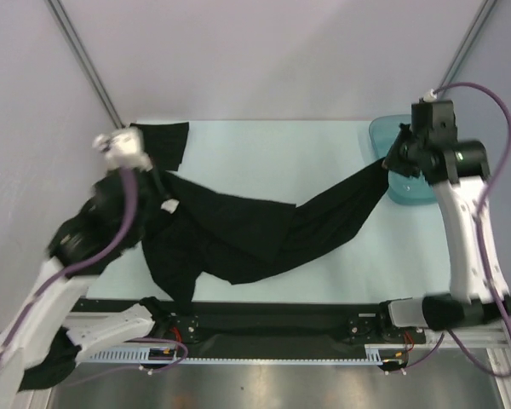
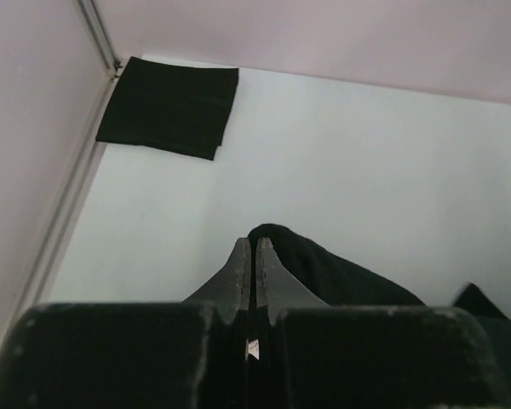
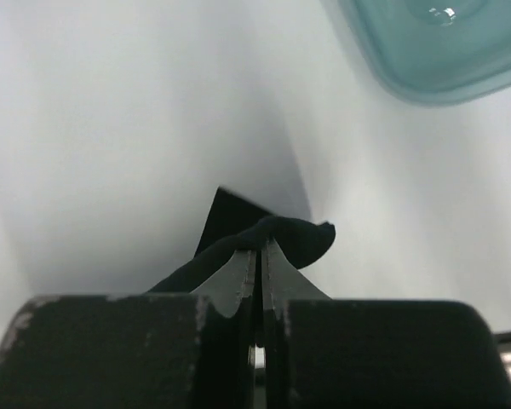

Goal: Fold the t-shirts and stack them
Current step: Flatten the tshirt out

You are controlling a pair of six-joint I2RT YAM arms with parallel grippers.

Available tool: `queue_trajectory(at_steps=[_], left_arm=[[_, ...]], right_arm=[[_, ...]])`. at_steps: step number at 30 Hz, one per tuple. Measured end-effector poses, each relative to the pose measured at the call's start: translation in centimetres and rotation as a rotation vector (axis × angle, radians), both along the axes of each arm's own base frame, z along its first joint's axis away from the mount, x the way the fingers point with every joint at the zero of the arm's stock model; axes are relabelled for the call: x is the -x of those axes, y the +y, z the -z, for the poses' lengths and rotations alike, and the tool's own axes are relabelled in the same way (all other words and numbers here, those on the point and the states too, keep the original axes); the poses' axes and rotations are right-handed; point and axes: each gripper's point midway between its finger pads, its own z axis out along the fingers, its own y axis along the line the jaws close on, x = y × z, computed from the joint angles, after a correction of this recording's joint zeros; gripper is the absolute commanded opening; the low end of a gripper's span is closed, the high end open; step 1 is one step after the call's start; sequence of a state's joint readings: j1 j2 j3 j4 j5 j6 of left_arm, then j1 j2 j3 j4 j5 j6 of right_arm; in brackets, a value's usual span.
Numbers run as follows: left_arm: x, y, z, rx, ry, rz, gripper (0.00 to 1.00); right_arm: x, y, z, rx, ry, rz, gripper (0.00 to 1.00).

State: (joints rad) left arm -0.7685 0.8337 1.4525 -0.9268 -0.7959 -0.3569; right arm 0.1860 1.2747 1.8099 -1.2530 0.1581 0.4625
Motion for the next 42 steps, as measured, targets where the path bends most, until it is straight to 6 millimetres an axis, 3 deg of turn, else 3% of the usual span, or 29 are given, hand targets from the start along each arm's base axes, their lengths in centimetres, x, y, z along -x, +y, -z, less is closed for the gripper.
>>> queue_trajectory(at_steps=[3,5,7,9,11,14,18,21,24,27,29,31,35,38,40,42], left_arm=[[-5.3,-2.5,1.6,-0.102,0.056,-0.045,0.0],[-7.4,-3.0,2.8,-0.151,0.094,-0.048,0.0],[-7.6,-2.3,2.2,-0.156,0.09,-0.056,0.0],[-6.8,-1.4,-0.8,-0.106,0.022,-0.062,0.0],[-5.0,-0.4,-4.3,-0.032,-0.071,-0.051,0.0],[-0.4,2.2,-8.5,0.083,-0.218,-0.027,0.0],[6.4,5.5,-11.9,0.221,-0.384,0.037,0.0],[10.0,7.0,-13.8,0.288,-0.462,0.083,0.0],[11.5,7.0,-14.9,0.311,-0.484,0.135,0.0],[10.7,5.6,-14.3,0.296,-0.446,0.174,0.0],[9.1,4.3,-13.2,0.271,-0.4,0.188,0.0],[6.3,2.2,-11.4,0.231,-0.326,0.196,0.0],[-1.4,-3.2,-6.7,0.131,-0.138,0.206,0.0],[-8.6,-6.8,-1.8,0.06,0.017,0.189,0.0],[-13.3,-7.4,2.5,0.027,0.123,0.155,0.0],[-17.3,-6.5,7.7,-0.002,0.251,0.097,0.04]], right_arm=[[-5.6,-2.1,3.4,-0.009,0.095,0.033,0.0],[-7.7,-2.9,4.0,-0.018,0.12,0.034,0.0],[-8.3,-2.3,2.6,-0.044,0.083,0.006,0.0],[-7.8,-1.6,0.0,-0.066,0.02,-0.023,0.0],[-6.3,-1.1,-3.3,-0.08,-0.067,-0.049,0.0],[-2.1,-1.0,-7.7,-0.089,-0.193,-0.058,0.0],[5.7,-1.1,-12.4,-0.104,-0.362,-0.056,0.0],[10.6,-1.2,-15.7,-0.117,-0.506,-0.054,0.0],[14.5,-1.3,-18.4,-0.131,-0.633,-0.054,0.0],[15.2,-1.4,-18.5,-0.139,-0.652,-0.043,0.0],[13.5,-1.4,-17.5,-0.146,-0.616,-0.036,0.0],[10.2,-1.2,-15.8,-0.155,-0.55,-0.029,0.0],[0.4,-0.6,-11.1,-0.174,-0.429,-0.029,0.0],[-8.2,-0.3,-5.8,-0.174,-0.316,-0.025,0.0],[-14.4,0.0,-1.3,-0.172,-0.244,-0.03,0.03],[-18.8,0.5,3.2,-0.17,-0.179,-0.041,0.23]])
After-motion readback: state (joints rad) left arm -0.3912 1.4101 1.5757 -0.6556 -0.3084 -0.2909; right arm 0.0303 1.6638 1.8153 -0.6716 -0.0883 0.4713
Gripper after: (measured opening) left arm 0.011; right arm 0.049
